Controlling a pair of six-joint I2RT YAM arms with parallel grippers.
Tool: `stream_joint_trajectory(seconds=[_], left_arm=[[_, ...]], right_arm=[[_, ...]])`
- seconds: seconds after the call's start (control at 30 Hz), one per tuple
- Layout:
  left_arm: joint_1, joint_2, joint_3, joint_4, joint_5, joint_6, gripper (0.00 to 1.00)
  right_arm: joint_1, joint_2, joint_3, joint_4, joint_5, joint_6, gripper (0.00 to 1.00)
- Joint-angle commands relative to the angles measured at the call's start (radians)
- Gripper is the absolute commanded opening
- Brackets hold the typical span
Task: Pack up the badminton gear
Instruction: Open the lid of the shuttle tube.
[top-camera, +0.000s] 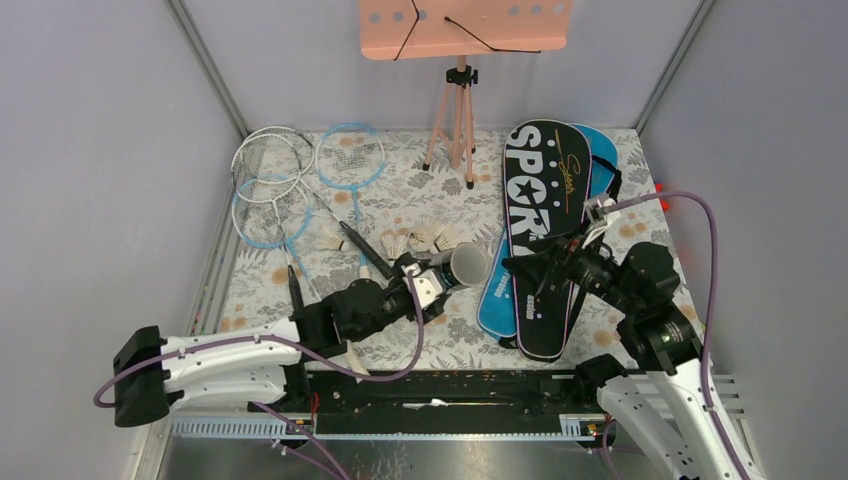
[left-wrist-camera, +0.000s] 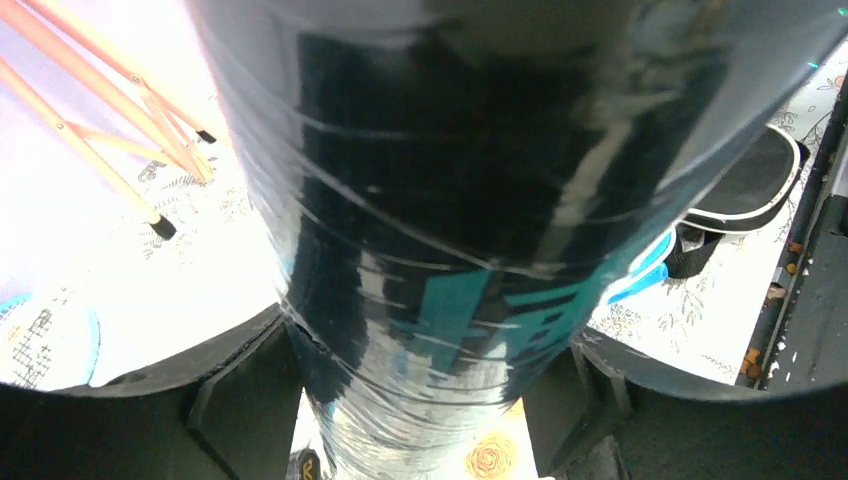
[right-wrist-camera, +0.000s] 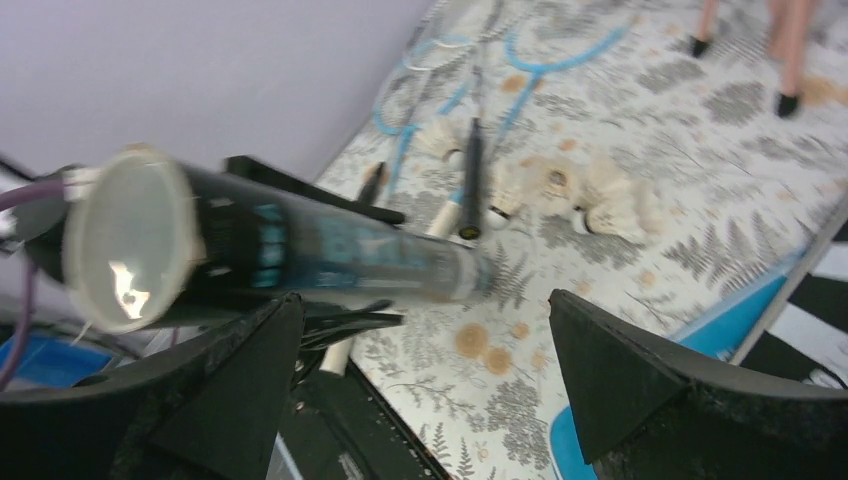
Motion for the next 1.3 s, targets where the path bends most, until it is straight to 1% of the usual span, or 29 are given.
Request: stream_joint_trajectory(seconds=[0.0, 0.23, 0.3, 0.33, 0.5, 0.53, 0.6, 0.63, 0.7, 0.83, 0.9, 0.93, 1.07, 1.17, 1.27], left_arm=[[0.000, 0.051, 0.064, 0.006, 0.016, -0.041, 0.18], [0.001, 0.180, 0.097, 0.073, 0.056, -0.038, 0.19], [0.002, 0.218, 0.116, 0.083, 0.053, -0.038, 0.19], [0.002, 0.232, 0.122, 0.091, 0.053, -0.037, 0.19], [0.004, 0.260, 0.118, 0.126, 0.069, -0.028, 0.17], [0.005, 0.259, 0.114, 0.128, 0.074, -0.023, 0.17], [0.005, 0.261, 0.111, 0.131, 0.083, -0.012, 0.17], [0.006, 0.262, 0.112, 0.131, 0.087, -0.009, 0.17], [0.006, 0.273, 0.121, 0.127, 0.094, -0.005, 0.17], [0.006, 0.310, 0.151, 0.119, 0.102, 0.000, 0.18], [0.006, 0.334, 0.169, 0.117, 0.110, -0.003, 0.18], [0.006, 0.344, 0.177, 0.116, 0.114, -0.003, 0.18], [0.006, 0.371, 0.200, 0.112, 0.121, -0.006, 0.18], [0.006, 0.383, 0.208, 0.116, 0.123, -0.008, 0.18], [0.006, 0.405, 0.225, 0.113, 0.130, -0.007, 0.18]], right_arm=[[-0.002, 0.019, 0.085, 0.075, -0.218, -0.034, 0.99], [-0.002, 0.159, 0.243, 0.002, -0.342, -0.064, 0.94], [-0.001, 0.178, 0.283, -0.041, -0.325, -0.077, 0.94], [-0.002, 0.182, 0.305, -0.081, -0.299, -0.089, 0.93], [-0.001, 0.127, 0.399, -0.313, 0.073, -0.132, 0.93], [-0.001, 0.100, 0.399, -0.319, 0.129, -0.138, 0.94], [-0.002, 0.050, 0.391, -0.286, 0.167, -0.137, 0.94], [0.001, 0.030, 0.388, -0.264, 0.152, -0.129, 0.93], [-0.002, 0.023, 0.395, -0.237, 0.062, -0.109, 0.89], [-0.002, 0.096, 0.433, -0.222, -0.183, -0.058, 0.84], [-0.001, 0.135, 0.424, -0.160, -0.275, -0.038, 0.81], [-0.001, 0.155, 0.422, -0.143, -0.297, -0.032, 0.78], [-0.001, 0.226, 0.461, -0.188, -0.294, -0.052, 0.68], [0.000, 0.243, 0.475, -0.226, -0.256, -0.075, 0.60], [-0.001, 0.249, 0.476, -0.276, -0.206, -0.094, 0.55]])
